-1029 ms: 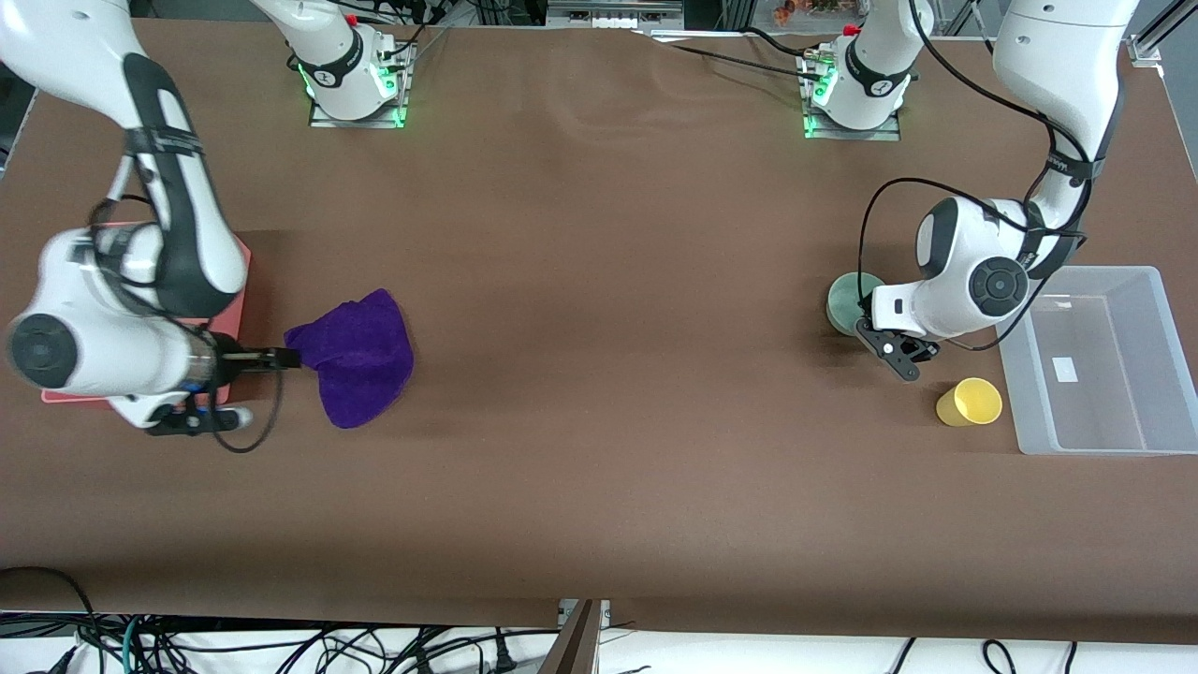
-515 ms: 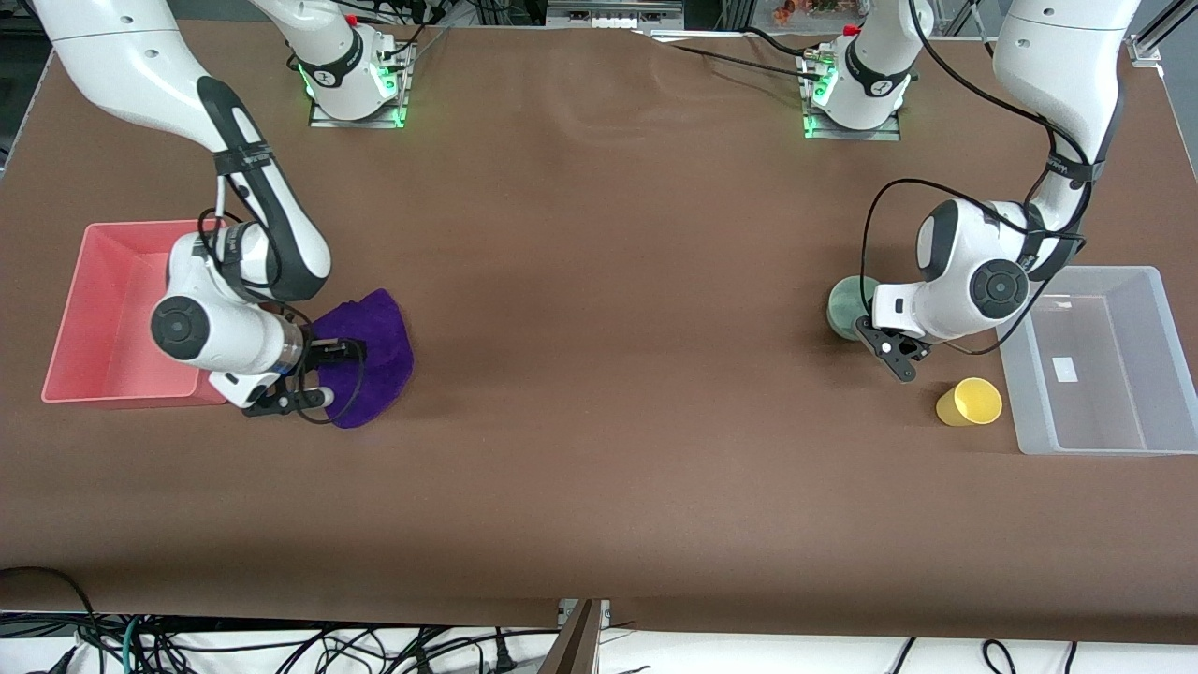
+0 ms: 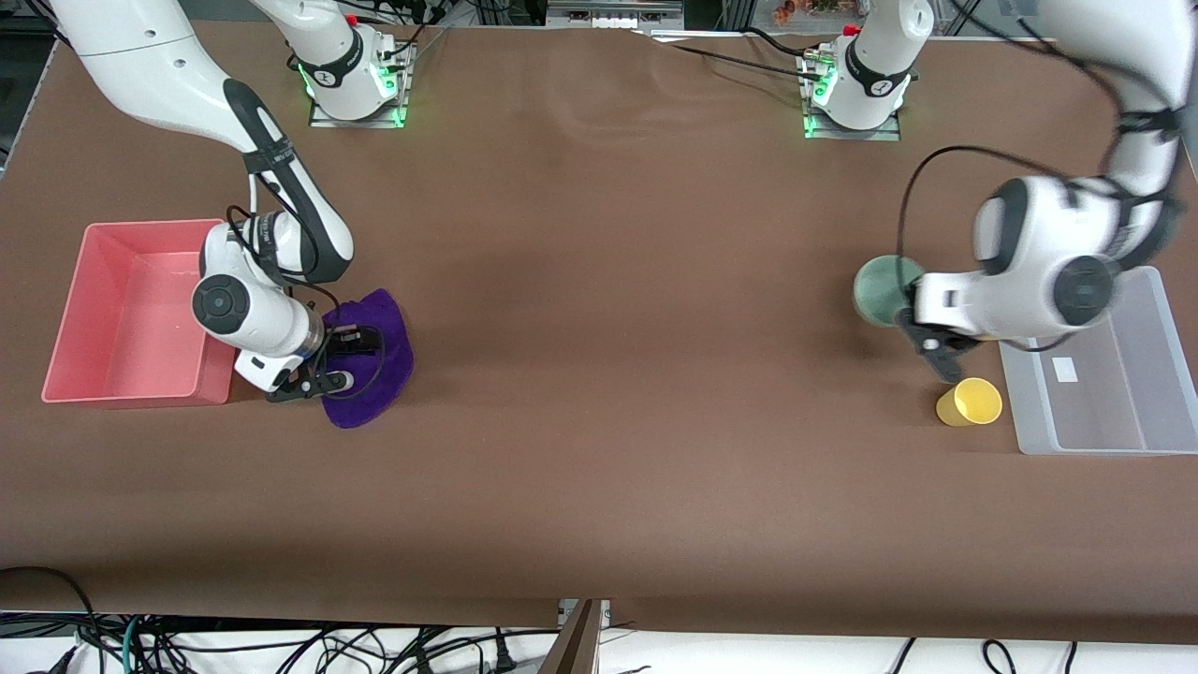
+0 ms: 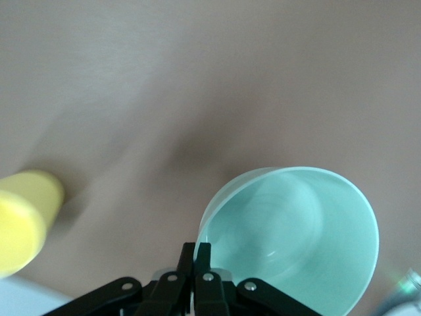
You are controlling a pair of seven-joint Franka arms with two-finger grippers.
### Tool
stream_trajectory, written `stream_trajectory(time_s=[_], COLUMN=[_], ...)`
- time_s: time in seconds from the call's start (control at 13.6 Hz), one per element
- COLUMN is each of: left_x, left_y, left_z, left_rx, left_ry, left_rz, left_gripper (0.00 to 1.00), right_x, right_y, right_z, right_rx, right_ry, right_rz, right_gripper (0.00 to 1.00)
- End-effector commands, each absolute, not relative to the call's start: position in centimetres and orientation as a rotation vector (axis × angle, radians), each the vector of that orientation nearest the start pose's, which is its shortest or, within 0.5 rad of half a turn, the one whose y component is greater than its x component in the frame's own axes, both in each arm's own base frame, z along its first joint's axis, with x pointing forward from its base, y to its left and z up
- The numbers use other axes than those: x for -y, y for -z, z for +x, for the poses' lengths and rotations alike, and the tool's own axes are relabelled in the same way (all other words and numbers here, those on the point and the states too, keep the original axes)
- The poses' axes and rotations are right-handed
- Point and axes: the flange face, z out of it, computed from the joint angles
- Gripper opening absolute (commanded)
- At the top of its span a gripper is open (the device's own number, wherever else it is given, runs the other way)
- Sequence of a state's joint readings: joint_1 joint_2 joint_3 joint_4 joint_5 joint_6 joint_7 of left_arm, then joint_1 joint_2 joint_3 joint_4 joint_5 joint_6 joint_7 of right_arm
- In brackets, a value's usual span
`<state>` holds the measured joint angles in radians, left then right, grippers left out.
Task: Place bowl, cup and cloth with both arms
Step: 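Carry the bowl into the clear bin while the right gripper grasps the cloth, then grasp the yellow cup with the left gripper while the right gripper drops the cloth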
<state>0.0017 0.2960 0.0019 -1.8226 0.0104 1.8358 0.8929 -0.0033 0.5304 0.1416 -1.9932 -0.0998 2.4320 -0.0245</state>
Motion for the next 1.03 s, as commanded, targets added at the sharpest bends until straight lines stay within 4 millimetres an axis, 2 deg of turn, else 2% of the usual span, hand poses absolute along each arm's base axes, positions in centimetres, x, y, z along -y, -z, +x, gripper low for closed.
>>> stream_trajectory(time_s=[0.0,0.15,0.22,0.29,0.44,0.51,0.66,0.74,0.88,0.96], left_x=[-9.4,-16.1,-19.3,-22.4,-28.7,-31.1,-33.7,-34.3,-35.4,-35.4], left_y=[-39.8,-40.5,-39.8,-38.9,-35.3,-33.1,-29.1,-27.4,-24.8,-24.1], left_z=[62.0,61.7,61.6,61.8,62.4,62.4,62.5,62.4,62.3,62.4], left_rx=[-1.478,-1.483,-1.456,-1.434,-1.457,-1.45,-1.417,-1.409,-1.386,-1.385], left_ry=[-0.427,-0.446,-0.462,-0.46,-0.433,-0.407,-0.344,-0.332,-0.29,-0.279], left_rz=[-2.879,-2.813,-2.822,-2.828,-2.839,-2.844,-2.838,-2.84,-2.848,-2.846], left_gripper=[0.0,0.0,0.0,0.0,0.0,0.0,0.0,0.0,0.0,0.0], right_x=[-8.1,-8.0,-8.0,-8.0,-7.8,-7.6,-7.5,-7.4,-6.9,-6.5], right_y=[-18.5,-18.2,-18.4,-18.6,-19.4,-20.0,-21.3,-22.4,-26.1,-29.0], right_z=[58.0,57.9,58.0,58.2,58.9,59.3,60.2,60.8,62.6,63.7], right_rx=[0.378,0.393,0.392,0.397,0.404,0.418,0.425,0.422,0.412,0.426], right_ry=[-0.08,-0.087,-0.084,-0.075,-0.046,-0.03,-0.051,-0.076,-0.142,-0.194], right_rz=[-3.115,-3.112,-3.113,-3.112,-3.113,-3.112,-3.117,-3.122,-3.135,-3.139], right_gripper=[0.97,0.2,0.0,0.0,0.0,0.0,0.0,0.0,0.0,0.0])
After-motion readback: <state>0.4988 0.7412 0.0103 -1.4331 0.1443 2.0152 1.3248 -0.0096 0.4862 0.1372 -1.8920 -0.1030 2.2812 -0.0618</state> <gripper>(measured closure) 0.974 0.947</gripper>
